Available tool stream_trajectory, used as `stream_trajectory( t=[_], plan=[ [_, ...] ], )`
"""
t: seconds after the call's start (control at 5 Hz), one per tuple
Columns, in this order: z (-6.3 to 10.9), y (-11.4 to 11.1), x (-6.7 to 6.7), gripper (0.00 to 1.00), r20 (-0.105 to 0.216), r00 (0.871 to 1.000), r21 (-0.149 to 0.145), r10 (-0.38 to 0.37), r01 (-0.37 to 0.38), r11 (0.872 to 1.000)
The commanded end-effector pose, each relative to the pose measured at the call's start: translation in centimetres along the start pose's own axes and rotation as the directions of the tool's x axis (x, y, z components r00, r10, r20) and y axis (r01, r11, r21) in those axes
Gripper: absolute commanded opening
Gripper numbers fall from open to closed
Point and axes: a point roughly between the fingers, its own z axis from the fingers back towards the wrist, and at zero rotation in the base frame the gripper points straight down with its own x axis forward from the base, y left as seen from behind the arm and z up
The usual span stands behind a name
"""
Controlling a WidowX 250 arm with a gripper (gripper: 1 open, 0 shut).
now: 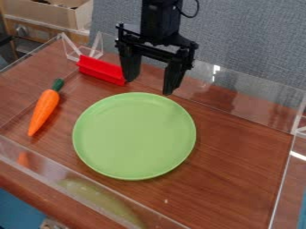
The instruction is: Put the carrot on the right side
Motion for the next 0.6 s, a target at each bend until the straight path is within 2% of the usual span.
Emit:
stream_trajectory(
  t=[0.0, 0.2, 0.4],
  plan=[
    [-0.9, 1.0, -0.2, 1.0, -0.024, 1.0, -0.004, 0.017, -0.017, 1.0],
    [-1.7, 5.0, -1.0, 1.0, -0.024, 0.996, -0.008, 0.091, -0.091, 0.996],
    [-2.0, 9.7, -2.4, 1.0, 0.011, 0.99, -0.013, 0.143, -0.143, 0.99]
  ],
)
